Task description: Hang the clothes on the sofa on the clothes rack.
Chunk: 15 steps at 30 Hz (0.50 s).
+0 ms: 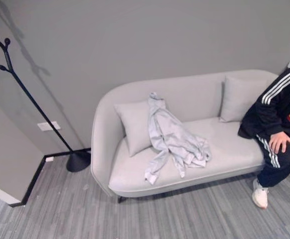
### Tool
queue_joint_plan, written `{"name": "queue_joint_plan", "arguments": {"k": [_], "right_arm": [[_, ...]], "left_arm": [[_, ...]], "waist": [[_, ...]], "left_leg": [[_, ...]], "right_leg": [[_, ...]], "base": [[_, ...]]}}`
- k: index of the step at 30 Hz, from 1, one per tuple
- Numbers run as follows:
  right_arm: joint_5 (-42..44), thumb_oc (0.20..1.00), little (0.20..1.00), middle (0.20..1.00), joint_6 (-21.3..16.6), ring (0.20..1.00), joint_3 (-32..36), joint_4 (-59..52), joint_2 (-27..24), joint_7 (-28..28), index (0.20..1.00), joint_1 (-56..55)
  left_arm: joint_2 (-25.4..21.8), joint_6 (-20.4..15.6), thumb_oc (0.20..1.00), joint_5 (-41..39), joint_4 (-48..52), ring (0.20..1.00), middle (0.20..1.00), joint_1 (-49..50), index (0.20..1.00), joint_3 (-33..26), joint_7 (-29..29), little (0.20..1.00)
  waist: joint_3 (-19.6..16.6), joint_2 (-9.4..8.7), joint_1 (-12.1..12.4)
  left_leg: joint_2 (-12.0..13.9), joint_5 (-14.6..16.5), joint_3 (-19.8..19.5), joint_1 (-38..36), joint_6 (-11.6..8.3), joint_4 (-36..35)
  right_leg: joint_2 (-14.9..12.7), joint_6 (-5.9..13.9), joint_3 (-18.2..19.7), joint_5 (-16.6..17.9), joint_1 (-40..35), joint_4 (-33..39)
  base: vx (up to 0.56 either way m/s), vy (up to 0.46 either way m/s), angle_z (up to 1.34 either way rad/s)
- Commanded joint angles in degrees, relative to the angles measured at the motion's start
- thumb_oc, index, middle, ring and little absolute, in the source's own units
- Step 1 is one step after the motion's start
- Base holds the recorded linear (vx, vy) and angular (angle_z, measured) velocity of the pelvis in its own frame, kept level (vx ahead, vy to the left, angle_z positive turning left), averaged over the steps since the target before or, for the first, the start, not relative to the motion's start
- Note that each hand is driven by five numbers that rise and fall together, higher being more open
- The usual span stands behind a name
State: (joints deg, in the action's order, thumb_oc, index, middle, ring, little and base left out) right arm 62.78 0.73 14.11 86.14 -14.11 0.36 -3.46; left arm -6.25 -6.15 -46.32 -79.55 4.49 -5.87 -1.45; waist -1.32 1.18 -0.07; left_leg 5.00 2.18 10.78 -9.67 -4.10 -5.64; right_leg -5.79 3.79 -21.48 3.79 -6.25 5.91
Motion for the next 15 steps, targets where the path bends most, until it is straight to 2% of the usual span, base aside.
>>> {"name": "queue_joint_plan", "arguments": {"k": [1,6,9,12,13,14,15], "right_arm": [[-2.9,1.0,1.0,1.0,-0.6,1.0,-0.1,4.6,0.8,0.5,1.0,5.2],[-4.6,1.0,1.0,1.0,-0.6,1.0,-0.9,4.4,0.4,0.6,1.0,5.6],[-5.5,1.0,1.0,1.0,-0.8,1.0,-0.8,4.0,0.0,0.7,1.0,6.2],[-6.0,1.0,1.0,1.0,-1.3,1.0,-0.8,2.6,0.0,0.7,1.0,7.1],[-6.6,1.0,1.0,1.0,-1.4,1.0,-1.2,2.1,0.3,0.7,1.0,7.4],[-7.2,1.0,1.0,1.0,-1.5,1.0,-1.7,1.7,0.6,0.7,1.0,7.4],[-8.4,1.0,1.0,1.0,-1.8,1.0,-2.8,0.2,0.9,0.8,1.0,7.9]], "left_arm": [[0.7,-1.0,1.0,1.9,-3.9,1.0,1.0,-3.8,1.0,0.6,-0.5,1.0],[0.8,-1.2,1.0,3.3,-3.5,1.0,1.0,-4.1,1.0,1.7,-0.4,1.0],[0.8,-1.4,1.0,2.9,-2.3,1.0,1.0,-4.3,1.0,2.3,-0.4,1.0],[0.3,-1.6,1.0,1.8,-1.7,1.0,1.0,-5.0,1.0,2.0,-0.2,1.0],[0.1,-1.7,1.0,2.0,-1.9,1.0,1.0,-5.1,1.0,1.8,-0.1,1.0],[-0.1,-1.8,1.0,2.4,-2.1,1.0,1.0,-5.1,1.0,1.6,0.1,1.0],[-0.7,-1.9,1.0,2.5,-2.3,1.0,1.0,-5.1,1.0,1.4,0.4,1.0]], "waist": [[1.1,-1.24,-0.8],[1.3,-1.36,-0.7],[2.5,-2.02,-0.2],[4.4,-1.77,-0.1],[4.8,-1.64,-0.1],[5.3,-1.59,-0.3],[6.7,-1.61,-0.7]], "left_leg": [[2.9,0.3,3.5,1.2,-1.23,0.8],[2.5,0.7,3.4,1.1,-0.84,1.0],[1.8,2.8,2.3,3.2,0.14,5.8],[0.6,5.0,1.1,5.6,2.11,9.4],[-0.4,5.6,0.7,5.6,3.23,9.3],[-1.3,6.0,0.5,4.9,4.11,8.9],[-2.5,6.2,0.4,4.1,5.36,8.7]], "right_leg": [[-4.4,3.61,-0.7,-6.1,-4.1,-0.9],[-4.9,3.89,-0.5,-5.8,-4.0,-0.9],[-6.3,4.09,-0.4,-5.9,-3.7,-3.1],[-9.2,4.38,-0.4,-7.3,0.6,-12.1],[-11.2,5.12,-0.3,-7.4,3.0,-17.7],[-13.0,5.71,0.4,-5.6,5.1,-22.5],[-14.9,7.09,1.7,-1.5,7.8,-28.6]], "base": [[0.0,0.0,0.0],[0.0,0.043,-0.01],[-0.02,0.079,0.0],[-0.09,0.169,0.04],[-0.01,0.245,0.05],[-0.02,0.29,0.13],[-0.03,0.247,0.31]]}}
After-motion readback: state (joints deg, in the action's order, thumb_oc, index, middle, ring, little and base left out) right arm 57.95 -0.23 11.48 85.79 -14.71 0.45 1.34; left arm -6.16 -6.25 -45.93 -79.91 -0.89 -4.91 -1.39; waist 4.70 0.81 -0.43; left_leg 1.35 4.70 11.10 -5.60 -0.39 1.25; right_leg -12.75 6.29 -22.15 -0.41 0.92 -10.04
